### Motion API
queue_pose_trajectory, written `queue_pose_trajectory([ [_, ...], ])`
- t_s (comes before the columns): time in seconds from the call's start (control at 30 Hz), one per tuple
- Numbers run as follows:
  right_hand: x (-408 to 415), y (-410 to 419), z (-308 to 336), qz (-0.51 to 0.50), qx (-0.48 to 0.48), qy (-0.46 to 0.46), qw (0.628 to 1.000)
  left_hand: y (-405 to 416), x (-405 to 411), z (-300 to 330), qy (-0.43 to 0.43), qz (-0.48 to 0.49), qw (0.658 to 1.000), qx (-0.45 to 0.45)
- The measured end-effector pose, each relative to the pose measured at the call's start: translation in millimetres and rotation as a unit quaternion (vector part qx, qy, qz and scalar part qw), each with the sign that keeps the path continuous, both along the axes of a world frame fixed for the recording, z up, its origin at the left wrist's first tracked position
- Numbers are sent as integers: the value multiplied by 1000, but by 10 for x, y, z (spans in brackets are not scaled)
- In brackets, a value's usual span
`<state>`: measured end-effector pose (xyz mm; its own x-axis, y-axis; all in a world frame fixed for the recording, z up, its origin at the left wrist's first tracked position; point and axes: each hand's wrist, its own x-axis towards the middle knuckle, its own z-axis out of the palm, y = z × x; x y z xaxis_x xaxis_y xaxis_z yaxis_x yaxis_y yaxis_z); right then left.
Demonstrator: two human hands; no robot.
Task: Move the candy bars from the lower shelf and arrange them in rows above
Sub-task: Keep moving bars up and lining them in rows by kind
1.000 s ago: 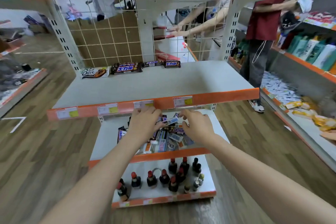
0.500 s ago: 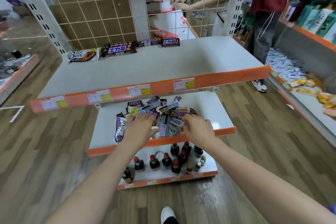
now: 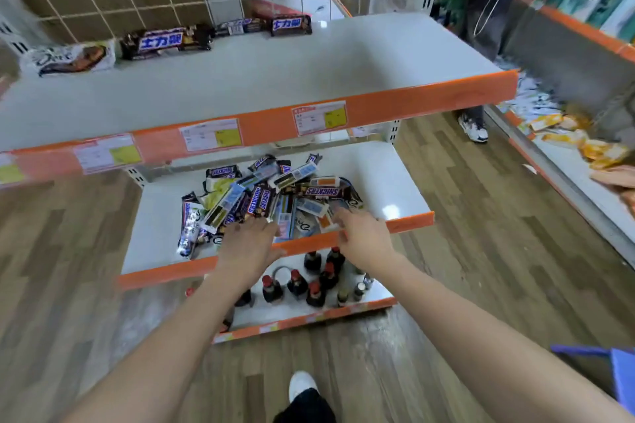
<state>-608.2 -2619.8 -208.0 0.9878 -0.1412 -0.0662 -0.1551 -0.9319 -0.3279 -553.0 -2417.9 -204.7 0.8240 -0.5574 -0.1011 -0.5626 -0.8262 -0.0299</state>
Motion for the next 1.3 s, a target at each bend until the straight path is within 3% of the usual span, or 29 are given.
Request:
queue_pose_trajectory([
  [0.2, 207, -64, -456, -5, -2, 11, 1000, -73, 182, -569, 13, 8, 999, 39],
  [0.53, 852, -179, -1140, 9, -14, 2, 1000, -129, 764, -1290, 10, 50, 999, 18],
  [0.63, 1035, -212, -1240, 8, -23, -24, 999, -129, 938, -1370, -23, 84, 996, -20],
  [0.73, 1199, -273, -1302, -2, -43, -40, 998, -131, 1088, -1395, -60, 179, 982, -12],
  [0.83, 1369, -356, -1340, -7, -49, -27, 998, -145, 1218, -1423, -52, 243, 968, -32],
  [1.13, 1519, -401, -1506, -23, -122, -10, 992, -193, 1329, -1555, -38, 240, 968, -68],
  [1.3, 1502, -413, -1473, -12, -102, -9, 995, -226, 1278, -1548, -33, 226, 968, -102],
])
